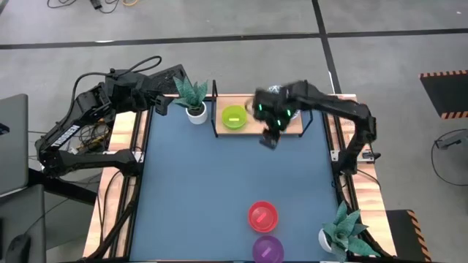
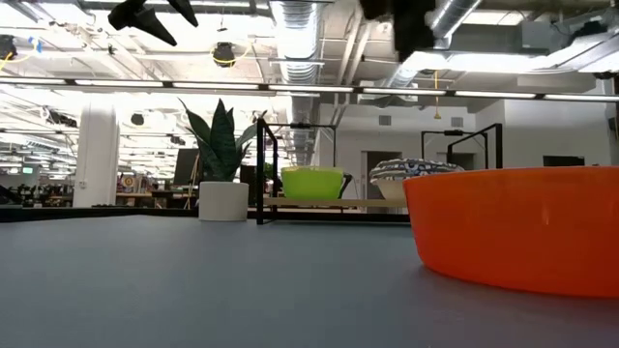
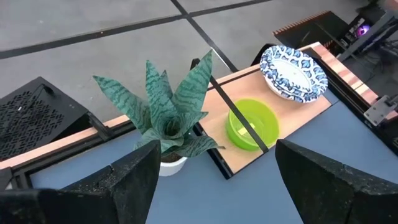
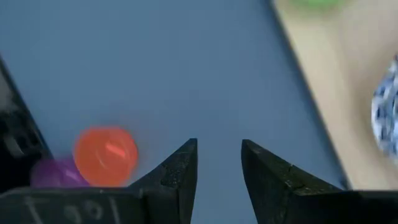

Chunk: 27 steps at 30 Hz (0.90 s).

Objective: Place and stack bowls onto a shelf
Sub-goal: Move the bowls to the center of the table

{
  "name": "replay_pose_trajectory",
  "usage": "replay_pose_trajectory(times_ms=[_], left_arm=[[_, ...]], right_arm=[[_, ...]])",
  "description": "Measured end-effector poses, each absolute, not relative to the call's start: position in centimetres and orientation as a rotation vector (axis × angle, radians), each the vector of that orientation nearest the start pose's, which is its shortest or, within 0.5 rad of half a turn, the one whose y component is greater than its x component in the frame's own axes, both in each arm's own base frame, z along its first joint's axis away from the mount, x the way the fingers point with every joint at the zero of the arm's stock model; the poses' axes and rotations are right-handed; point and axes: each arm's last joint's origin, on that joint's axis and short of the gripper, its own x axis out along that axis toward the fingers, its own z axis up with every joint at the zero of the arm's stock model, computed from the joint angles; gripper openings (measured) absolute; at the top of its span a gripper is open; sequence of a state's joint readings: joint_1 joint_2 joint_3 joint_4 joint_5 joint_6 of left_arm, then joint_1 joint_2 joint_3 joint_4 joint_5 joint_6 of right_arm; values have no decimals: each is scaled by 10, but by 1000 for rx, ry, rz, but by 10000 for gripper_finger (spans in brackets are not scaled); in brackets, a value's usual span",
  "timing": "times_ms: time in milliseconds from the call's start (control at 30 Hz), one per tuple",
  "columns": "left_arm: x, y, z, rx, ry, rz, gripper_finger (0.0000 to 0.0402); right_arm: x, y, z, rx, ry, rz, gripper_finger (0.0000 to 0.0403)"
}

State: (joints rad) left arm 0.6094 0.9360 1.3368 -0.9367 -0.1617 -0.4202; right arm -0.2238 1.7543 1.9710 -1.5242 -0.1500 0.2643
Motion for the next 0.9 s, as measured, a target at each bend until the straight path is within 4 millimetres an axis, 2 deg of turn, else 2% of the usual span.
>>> replay_pose_trajectory(times_ms=[133,333,500,633,767,900], left_arm=[[119,89,418,-511,371,856,300],[120,88,418,-519,375,830,300],[120,87,418,-501,391,784,300],[120,87,418,-486,398,776,300],[120,87,418,-476,402,773,300],[120,87,418,-476,402,774,300]], right_arm=[[308,-16,373,405,1334,-242,152],[300,40,330,404,1456,-237,164],[288,96,299,319,1476,-78,162],[282,137,281,289,1409,36,158],[281,169,265,250,1309,127,158],[282,188,253,229,1277,172,157]])
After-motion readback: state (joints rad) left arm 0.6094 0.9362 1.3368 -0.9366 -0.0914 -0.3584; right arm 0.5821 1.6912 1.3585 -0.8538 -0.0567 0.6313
